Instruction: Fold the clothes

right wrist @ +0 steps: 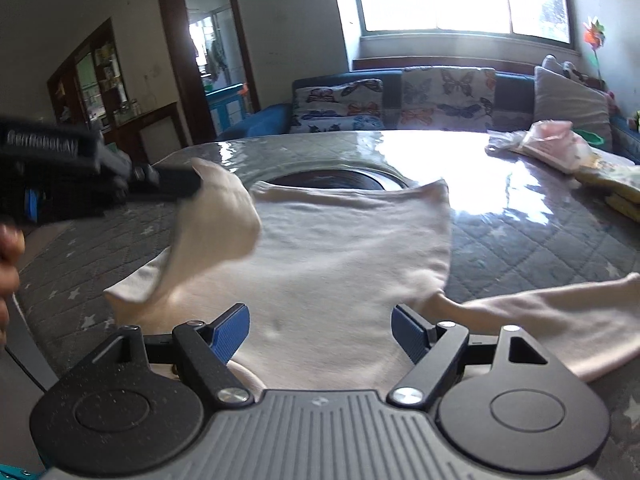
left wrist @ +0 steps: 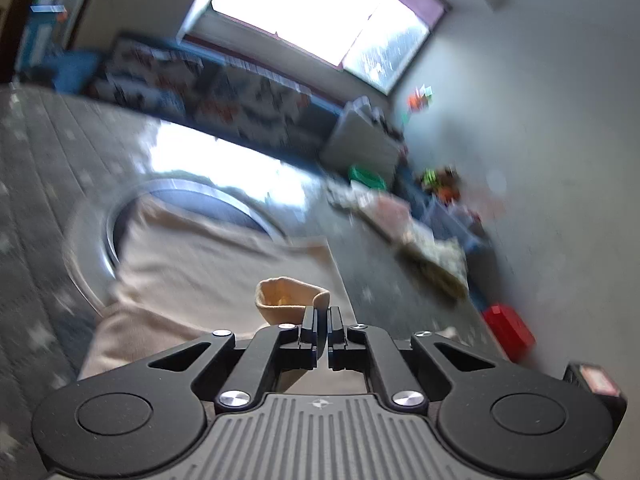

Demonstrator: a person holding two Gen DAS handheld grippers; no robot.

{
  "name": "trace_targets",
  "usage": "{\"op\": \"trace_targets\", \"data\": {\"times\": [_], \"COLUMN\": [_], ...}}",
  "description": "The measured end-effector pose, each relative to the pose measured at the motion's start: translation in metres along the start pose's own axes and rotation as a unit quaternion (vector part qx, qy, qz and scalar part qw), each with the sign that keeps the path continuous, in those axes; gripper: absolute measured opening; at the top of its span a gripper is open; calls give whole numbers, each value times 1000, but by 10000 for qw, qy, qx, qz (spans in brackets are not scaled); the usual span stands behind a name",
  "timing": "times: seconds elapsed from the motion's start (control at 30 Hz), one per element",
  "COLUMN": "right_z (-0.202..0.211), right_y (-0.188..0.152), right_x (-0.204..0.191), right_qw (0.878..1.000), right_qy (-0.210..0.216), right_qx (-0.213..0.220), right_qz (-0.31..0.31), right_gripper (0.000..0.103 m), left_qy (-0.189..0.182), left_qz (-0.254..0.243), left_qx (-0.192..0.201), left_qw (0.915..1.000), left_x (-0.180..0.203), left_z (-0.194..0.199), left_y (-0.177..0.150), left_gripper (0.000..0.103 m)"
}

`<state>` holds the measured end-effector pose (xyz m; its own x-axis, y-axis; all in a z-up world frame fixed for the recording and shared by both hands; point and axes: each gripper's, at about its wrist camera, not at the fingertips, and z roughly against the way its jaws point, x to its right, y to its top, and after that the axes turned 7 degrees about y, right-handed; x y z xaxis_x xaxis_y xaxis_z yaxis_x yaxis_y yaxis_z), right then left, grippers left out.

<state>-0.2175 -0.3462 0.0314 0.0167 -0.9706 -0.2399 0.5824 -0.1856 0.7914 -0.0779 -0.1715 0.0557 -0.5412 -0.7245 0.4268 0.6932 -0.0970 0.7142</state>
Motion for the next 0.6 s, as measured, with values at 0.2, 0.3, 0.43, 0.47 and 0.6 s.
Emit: {"op": "trace_targets", "data": {"times": [0.2, 0.3, 0.43, 0.47, 0.6], "right_z": [-2, -4, -9, -11, -19], "right_y": [-2, 0, 4, 5, 7], "right_x": [7, 9, 9, 10, 14], "right_qw": [9999, 9999, 9998, 9998, 9988], "right_qy": [-51, -16, 73, 100, 240], "right_qx": [-47, -75, -101, -102, -174], "right_qz": [-107, -139, -135, -156, -394], "right_gripper": [80, 79, 77, 77, 73], "left_qy": [-190, -144, 112, 249, 1075], "left_qz": [-197, -289, -471, -520, -770], "left_qx": [-557, -522, -309, -237, 26], "left_qw": [9981, 9981, 9983, 9981, 9912], "left_x": [1, -6, -26, -33, -61], "left_z": [-17, -7, 17, 24, 47], "left_y": [-24, -25, -27, -29, -37], "left_gripper": [11, 19, 30, 34, 45]}}
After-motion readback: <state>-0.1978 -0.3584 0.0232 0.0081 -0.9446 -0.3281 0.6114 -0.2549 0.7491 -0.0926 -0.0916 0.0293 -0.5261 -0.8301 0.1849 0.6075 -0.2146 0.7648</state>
